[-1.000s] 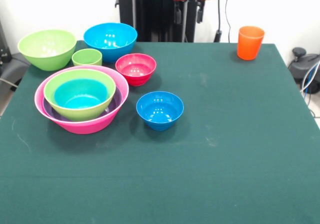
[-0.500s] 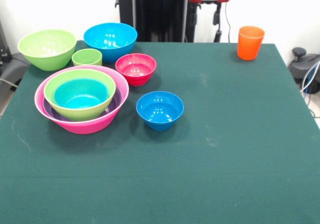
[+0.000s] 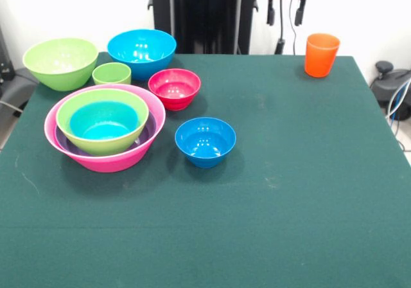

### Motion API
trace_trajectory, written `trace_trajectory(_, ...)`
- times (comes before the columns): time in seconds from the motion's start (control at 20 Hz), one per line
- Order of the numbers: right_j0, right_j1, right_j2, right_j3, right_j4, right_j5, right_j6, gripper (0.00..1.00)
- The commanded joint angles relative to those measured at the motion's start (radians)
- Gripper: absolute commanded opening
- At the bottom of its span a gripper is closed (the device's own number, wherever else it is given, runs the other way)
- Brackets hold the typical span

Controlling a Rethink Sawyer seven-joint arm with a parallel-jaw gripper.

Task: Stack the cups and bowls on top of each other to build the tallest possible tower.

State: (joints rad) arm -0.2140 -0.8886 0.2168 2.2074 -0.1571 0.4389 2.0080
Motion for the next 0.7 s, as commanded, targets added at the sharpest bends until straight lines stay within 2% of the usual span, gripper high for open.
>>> trace_trajectory(0.05, 0.055, 0.041, 0.001, 0.064, 0.07, -0.085, 0.21, 1.0)
trace_trajectory(0.25, 0.092, 0.048, -0.012, 0.061, 0.09, -0.102, 0.235, 1.0)
trace_trajectory(0.7, 0.121, 0.147, -0.029, 0.03, 0.106, -0.196, 0.236, 1.0)
